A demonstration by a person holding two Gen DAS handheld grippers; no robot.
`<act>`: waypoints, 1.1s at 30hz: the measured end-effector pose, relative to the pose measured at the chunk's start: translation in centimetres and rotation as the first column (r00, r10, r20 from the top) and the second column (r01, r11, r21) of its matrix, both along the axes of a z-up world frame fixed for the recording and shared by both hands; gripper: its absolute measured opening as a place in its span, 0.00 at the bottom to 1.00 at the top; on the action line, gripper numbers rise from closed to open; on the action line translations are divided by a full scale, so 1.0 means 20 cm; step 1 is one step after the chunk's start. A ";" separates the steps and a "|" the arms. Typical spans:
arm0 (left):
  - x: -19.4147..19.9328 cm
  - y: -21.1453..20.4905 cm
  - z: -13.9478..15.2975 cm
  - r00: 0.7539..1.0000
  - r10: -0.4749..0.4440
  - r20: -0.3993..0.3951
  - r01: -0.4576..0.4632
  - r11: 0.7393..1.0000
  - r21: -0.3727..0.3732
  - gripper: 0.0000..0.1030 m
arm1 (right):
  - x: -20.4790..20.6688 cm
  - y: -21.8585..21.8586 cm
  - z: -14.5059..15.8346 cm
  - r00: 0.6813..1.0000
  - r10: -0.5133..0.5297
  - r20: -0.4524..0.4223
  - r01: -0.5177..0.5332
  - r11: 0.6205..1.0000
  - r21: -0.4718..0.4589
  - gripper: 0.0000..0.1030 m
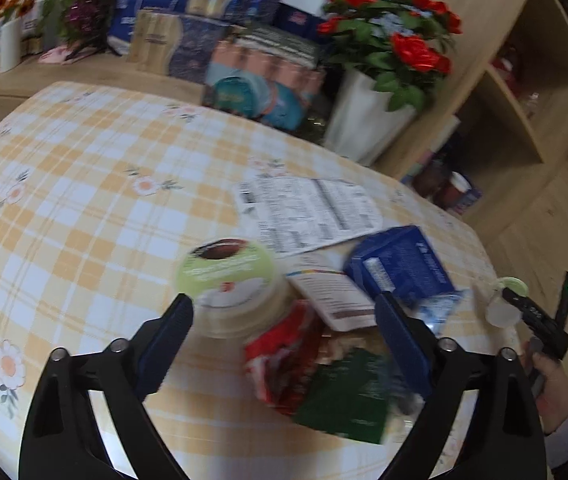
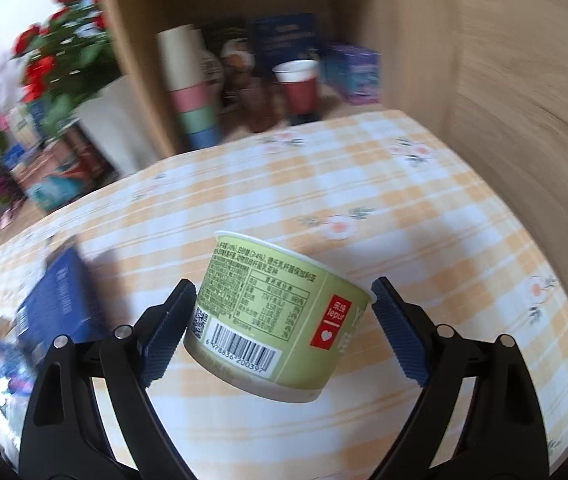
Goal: Collect trash
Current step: 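Grasp the blue STRONG snack wrapper with the left gripper while the right holds the green cup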
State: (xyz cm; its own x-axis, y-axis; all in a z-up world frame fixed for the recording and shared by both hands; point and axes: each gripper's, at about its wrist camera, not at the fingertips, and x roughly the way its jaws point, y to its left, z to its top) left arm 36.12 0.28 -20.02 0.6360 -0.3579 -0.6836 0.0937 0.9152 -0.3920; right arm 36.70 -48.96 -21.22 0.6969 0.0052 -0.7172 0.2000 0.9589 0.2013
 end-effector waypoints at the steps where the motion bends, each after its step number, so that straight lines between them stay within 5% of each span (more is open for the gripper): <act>1: 0.00 -0.04 0.01 0.999 -0.042 0.000 0.042 0.999 -0.021 0.67 | -0.01 0.04 0.01 1.000 0.022 0.006 -0.022 1.000 0.009 0.85; 4: 0.00 -0.16 0.04 0.990 -0.142 0.001 0.142 0.986 -0.085 0.60 | -0.06 0.17 0.04 0.996 0.088 0.019 -0.088 0.996 0.009 0.85; 8: -0.02 -0.31 0.05 0.974 -0.226 0.026 0.227 0.972 -0.062 0.60 | -0.14 0.27 0.08 0.988 0.152 0.030 -0.152 0.988 0.011 0.85; 14: 0.02 -0.43 -0.02 0.963 -0.271 0.003 0.271 0.962 -0.030 0.60 | -0.22 0.38 0.10 0.977 0.207 0.046 -0.208 0.978 0.017 0.85; 20: 0.10 -0.42 -0.09 0.963 -0.267 -0.043 0.263 0.962 -0.076 0.60 | -0.25 0.47 0.10 0.967 0.249 0.053 -0.249 0.969 -0.005 0.85; 25: 0.11 -0.43 -0.06 0.958 -0.286 -0.031 0.282 0.955 -0.091 0.31 | -0.25 0.50 0.11 0.965 0.254 0.063 -0.254 0.967 -0.004 0.85; 33: 0.08 -0.39 0.10 0.959 -0.279 0.054 0.284 0.949 -0.136 0.22 | -0.30 0.54 0.17 0.965 0.245 0.088 -0.247 0.969 0.018 0.85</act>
State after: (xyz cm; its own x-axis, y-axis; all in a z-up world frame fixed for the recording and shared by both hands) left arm 37.67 -7.58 -18.04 0.5173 -0.6171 -0.5930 0.3554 0.7852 -0.5071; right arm 30.63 -38.09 -17.90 0.7297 0.2037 -0.6527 -0.0605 0.9701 0.2351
